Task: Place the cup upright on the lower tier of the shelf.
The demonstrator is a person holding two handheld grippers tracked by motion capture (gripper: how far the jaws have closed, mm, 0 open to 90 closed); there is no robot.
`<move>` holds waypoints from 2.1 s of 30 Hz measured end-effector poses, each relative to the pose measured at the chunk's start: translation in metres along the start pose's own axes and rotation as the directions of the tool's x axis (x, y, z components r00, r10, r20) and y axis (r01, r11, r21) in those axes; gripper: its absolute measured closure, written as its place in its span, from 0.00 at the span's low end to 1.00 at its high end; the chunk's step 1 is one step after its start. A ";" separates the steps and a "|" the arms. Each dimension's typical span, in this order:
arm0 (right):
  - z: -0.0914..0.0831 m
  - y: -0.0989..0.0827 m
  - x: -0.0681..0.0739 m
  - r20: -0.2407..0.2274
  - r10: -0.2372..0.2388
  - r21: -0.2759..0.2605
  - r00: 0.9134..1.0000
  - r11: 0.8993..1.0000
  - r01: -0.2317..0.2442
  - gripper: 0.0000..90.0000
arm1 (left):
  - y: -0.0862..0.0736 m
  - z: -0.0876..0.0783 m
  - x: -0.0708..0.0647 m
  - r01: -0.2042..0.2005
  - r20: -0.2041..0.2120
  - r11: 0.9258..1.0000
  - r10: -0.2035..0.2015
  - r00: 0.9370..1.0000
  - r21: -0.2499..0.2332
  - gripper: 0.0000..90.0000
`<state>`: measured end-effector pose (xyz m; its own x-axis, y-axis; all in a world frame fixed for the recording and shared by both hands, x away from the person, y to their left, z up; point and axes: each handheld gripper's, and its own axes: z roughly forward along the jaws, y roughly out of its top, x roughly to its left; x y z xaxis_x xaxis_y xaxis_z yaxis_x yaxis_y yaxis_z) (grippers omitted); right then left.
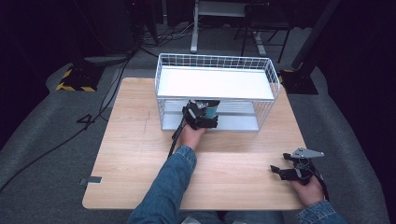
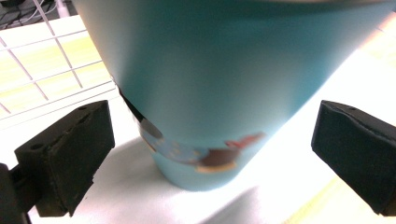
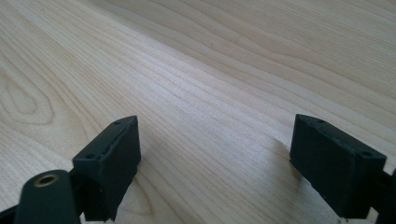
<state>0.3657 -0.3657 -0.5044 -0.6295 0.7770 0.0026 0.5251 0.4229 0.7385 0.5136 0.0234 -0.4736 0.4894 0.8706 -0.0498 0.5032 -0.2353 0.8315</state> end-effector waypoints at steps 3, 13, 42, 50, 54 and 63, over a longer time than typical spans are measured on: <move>0.000 0.000 0.000 0.000 0.000 0.000 1.000 1.000 0.000 0.19 | 0.000 -0.006 0.005 -0.075 0.092 0.997 0.075 0.993 -0.003 0.00; -0.001 -0.001 0.002 0.005 -0.003 -0.001 1.000 1.000 0.003 0.21 | -0.005 -0.050 0.001 -0.040 0.109 0.999 0.044 0.993 -0.036 0.00; 0.003 0.003 0.002 0.000 -0.002 -0.002 1.000 1.000 0.002 0.21 | -0.040 -0.166 -0.004 -0.078 0.171 0.995 0.087 0.981 -0.059 0.00; 0.006 0.006 0.002 -0.002 -0.004 -0.002 1.000 1.000 0.004 0.21 | -0.060 -0.192 0.012 -0.063 0.174 0.997 0.070 0.982 -0.045 0.01; 0.006 0.006 0.003 -0.002 -0.004 -0.002 1.000 1.000 0.004 0.21 | -0.069 -0.201 0.018 -0.033 0.181 0.999 0.040 0.983 -0.040 0.01; 0.006 0.006 0.002 -0.002 -0.004 -0.002 1.000 1.000 0.004 0.21 | -0.091 -0.230 0.029 -0.048 0.170 0.999 0.049 0.984 -0.014 0.03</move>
<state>0.3703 -0.3588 -0.5041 -0.6327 0.7744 0.0004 0.5213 0.4255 0.7397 0.3185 0.1694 -0.4236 0.6279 0.7716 -0.1023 0.4690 -0.2702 0.8408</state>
